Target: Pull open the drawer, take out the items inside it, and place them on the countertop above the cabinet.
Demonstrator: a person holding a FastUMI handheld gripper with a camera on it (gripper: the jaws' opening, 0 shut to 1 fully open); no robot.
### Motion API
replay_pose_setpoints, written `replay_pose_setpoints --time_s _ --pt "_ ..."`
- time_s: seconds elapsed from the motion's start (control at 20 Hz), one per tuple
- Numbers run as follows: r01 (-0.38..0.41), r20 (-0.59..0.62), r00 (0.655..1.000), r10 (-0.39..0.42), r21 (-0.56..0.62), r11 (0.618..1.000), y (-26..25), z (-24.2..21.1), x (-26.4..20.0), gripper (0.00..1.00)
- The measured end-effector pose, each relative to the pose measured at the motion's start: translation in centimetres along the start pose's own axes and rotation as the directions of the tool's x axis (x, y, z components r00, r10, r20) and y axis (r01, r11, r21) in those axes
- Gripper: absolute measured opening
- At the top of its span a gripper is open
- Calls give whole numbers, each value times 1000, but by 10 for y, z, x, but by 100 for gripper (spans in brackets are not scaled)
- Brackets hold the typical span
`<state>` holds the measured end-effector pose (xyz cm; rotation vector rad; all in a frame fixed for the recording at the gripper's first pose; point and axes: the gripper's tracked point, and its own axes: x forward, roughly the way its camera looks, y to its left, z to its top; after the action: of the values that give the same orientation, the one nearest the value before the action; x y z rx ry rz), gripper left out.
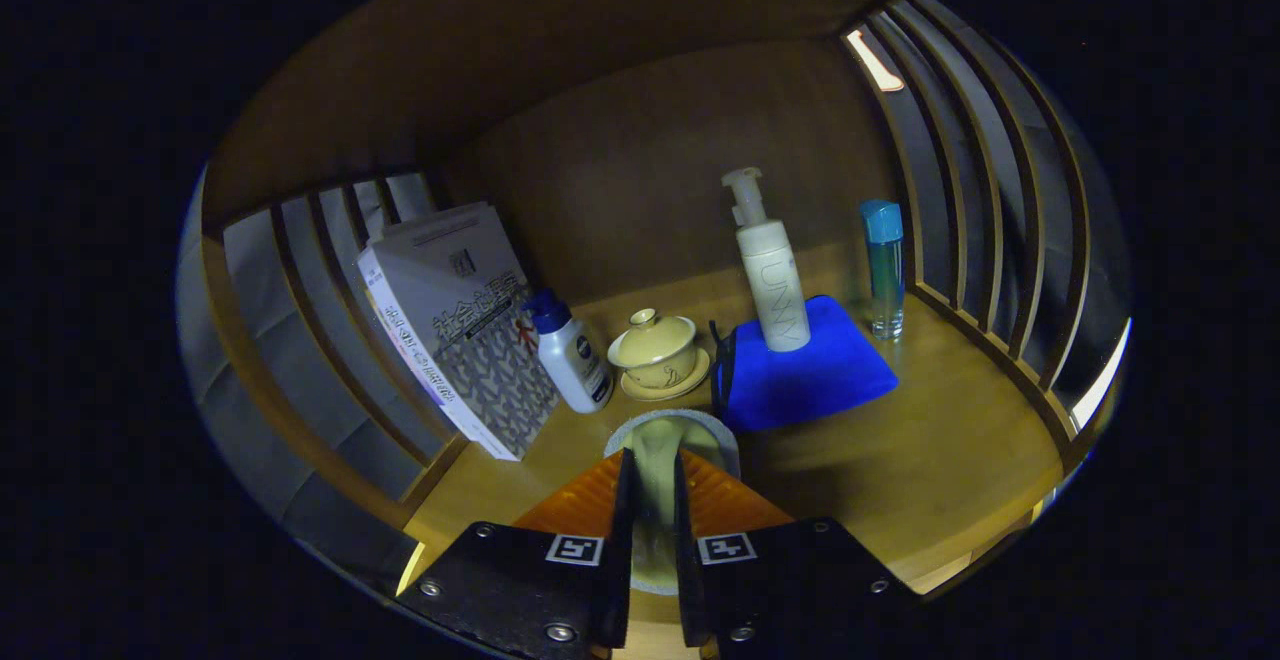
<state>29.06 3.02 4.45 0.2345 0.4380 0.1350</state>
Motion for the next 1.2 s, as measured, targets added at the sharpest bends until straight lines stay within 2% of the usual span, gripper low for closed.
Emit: replay_pose_setpoints --time_s 0.15,0.35,0.4,0.65,0.85,1.2 --pt "37 4 999 -37 -23 999 -7 -2 3 52" --pt "105 104 990 -92 -128 986 -9 13 -15 93" --pt "111 132 987 -92 -142 984 -6 18 -23 96" --pt "95 266 963 -42 -192 977 19 28 -84 95" --pt "69 300 954 -6 -201 977 33 8 -129 95" --pt "98 350 937 0 -261 960 38 -42 -184 95"
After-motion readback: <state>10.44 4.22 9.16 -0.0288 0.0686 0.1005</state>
